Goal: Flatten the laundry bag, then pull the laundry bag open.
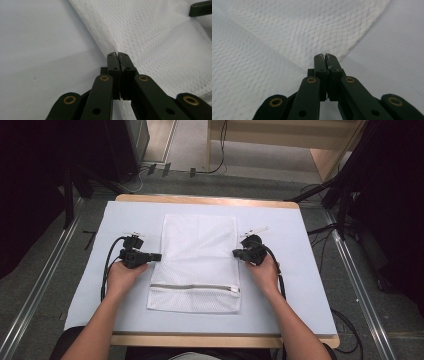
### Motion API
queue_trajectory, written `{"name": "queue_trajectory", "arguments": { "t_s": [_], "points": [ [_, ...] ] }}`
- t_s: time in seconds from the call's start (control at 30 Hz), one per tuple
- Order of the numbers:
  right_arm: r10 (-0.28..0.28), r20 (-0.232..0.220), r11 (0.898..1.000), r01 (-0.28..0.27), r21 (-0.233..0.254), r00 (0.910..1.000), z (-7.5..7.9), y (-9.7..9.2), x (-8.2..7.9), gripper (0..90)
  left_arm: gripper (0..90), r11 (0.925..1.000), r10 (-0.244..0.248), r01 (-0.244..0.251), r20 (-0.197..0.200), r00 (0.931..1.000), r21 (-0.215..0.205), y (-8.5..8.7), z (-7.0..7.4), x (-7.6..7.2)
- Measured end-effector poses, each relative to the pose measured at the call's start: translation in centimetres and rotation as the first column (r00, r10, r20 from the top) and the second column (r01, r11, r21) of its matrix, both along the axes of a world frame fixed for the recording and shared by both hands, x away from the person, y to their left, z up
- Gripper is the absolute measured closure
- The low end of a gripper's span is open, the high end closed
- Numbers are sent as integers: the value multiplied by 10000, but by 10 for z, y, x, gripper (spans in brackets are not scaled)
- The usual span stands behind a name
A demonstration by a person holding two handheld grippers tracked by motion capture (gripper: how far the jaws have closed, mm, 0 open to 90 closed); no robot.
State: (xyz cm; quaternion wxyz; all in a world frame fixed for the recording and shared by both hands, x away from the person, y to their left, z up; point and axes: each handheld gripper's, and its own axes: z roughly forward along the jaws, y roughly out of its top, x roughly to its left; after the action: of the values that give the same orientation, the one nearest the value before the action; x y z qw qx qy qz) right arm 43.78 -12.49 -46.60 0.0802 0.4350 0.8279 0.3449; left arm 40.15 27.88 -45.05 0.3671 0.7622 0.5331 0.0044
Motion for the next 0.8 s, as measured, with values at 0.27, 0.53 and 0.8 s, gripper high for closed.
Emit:
{"name": "queue_trajectory", "arguments": {
  "t_s": [0.27,0.53,0.8],
  "points": [
    [127,-86,9998,-125,174,9999,2,-1,-1,808,721,9994,117,-111,173,9998,-330,8,4,-1],
    [427,128,9977,-433,529,9990,10,-8,-15,666,582,9988,-386,398,412,9984,-273,4,15,-6],
    [809,182,9929,-822,856,9966,16,-17,-38,596,508,9931,-1155,1168,691,9909,-143,-9,27,-15]
  ]
}}
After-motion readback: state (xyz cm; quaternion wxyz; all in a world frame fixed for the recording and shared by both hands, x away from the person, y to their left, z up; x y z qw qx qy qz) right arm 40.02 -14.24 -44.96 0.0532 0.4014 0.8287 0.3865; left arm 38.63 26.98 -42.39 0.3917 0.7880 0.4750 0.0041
